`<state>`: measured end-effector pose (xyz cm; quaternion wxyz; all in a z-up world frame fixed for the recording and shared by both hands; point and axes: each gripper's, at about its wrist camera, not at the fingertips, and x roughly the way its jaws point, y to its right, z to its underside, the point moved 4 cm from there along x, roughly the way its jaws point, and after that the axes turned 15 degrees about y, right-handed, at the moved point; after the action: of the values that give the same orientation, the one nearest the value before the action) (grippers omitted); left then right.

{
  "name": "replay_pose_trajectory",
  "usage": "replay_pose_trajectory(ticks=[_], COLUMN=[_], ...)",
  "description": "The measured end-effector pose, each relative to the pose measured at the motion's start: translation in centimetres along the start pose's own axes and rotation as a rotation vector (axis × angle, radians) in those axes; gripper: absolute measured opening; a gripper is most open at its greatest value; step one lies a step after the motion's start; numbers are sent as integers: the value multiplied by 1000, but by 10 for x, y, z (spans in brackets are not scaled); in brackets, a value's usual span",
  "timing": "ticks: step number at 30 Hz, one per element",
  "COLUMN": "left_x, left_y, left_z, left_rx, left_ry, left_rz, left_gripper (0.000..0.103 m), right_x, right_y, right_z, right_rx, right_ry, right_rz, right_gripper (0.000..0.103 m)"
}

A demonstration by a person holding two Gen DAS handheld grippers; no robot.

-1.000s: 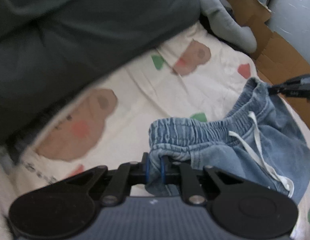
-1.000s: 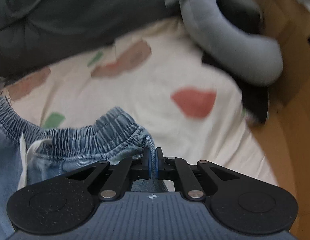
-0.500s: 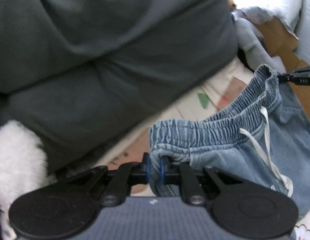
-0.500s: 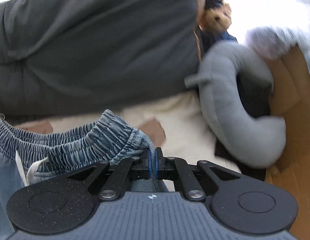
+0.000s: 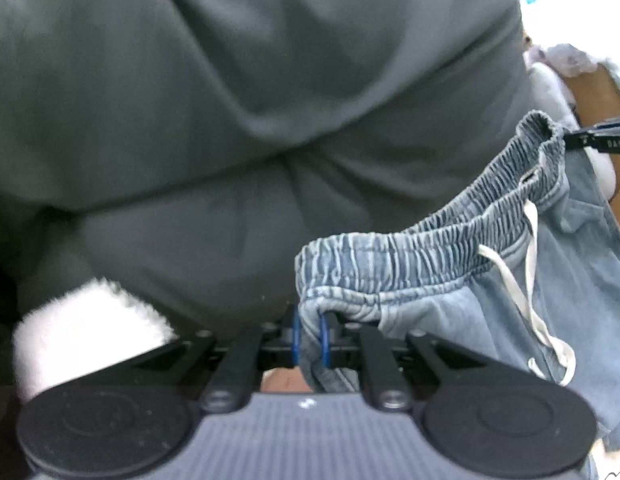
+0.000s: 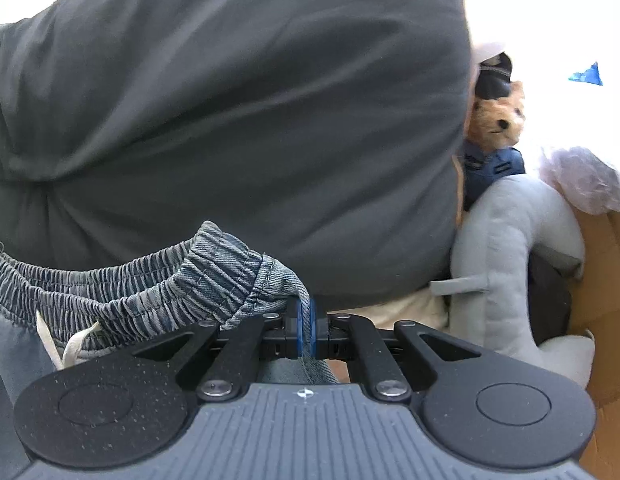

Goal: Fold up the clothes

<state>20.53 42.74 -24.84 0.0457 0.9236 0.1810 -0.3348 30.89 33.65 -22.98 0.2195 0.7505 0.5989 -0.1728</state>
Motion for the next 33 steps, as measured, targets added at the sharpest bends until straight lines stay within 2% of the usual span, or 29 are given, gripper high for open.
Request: replay_pose_trajectory(ticks=[4,7,8,9,11,13,14,16,19,25,28,30,33], left_x=[39,67,69,71,65,57,53,45,40,55,67,76,94], left_y=[-1,1,1,2,3,1,0,-1,0,16,33,46,64], left_z=[30,58,65,72,81,85,86,84,72,48,43,46,70], left_rx=[-17,1,-4,-9,1,28,38,37,21,10,-1,-1,99], left_ry=[-99,-221,-245,-267,-270,-264,-259,-238,-193,-110,-71,-91,-209], left_rz=[-2,-54,-50,-45,-26,-38,-43,-37,-29,4,59,112,150], left_gripper=[13,15,14,16,22,31,31,32,40,42,53,54,51], right_x=[32,56,58,55,49,39,34,25,10,-16,-28,-37,-51], right_y=[-9,-14,-14,-12,-8,-3,0,8,27,52,62,67,70], right_z=[22,47,53,57,63,67,69,74,84,101,114,126,145], right_rx=[4,30,36,38,48,47,36,20,51,133,187,212,246], right_ry=[-77,-178,-192,-184,-169,-159,-161,-163,-163,-166,-172,-179,-187], right_rz=[2,-6,-5,2,5,-15,-19,-25,-27,-4,3,8,16], right_gripper=[3,11,17,18,31,36,38,38,38,39,39,39,39])
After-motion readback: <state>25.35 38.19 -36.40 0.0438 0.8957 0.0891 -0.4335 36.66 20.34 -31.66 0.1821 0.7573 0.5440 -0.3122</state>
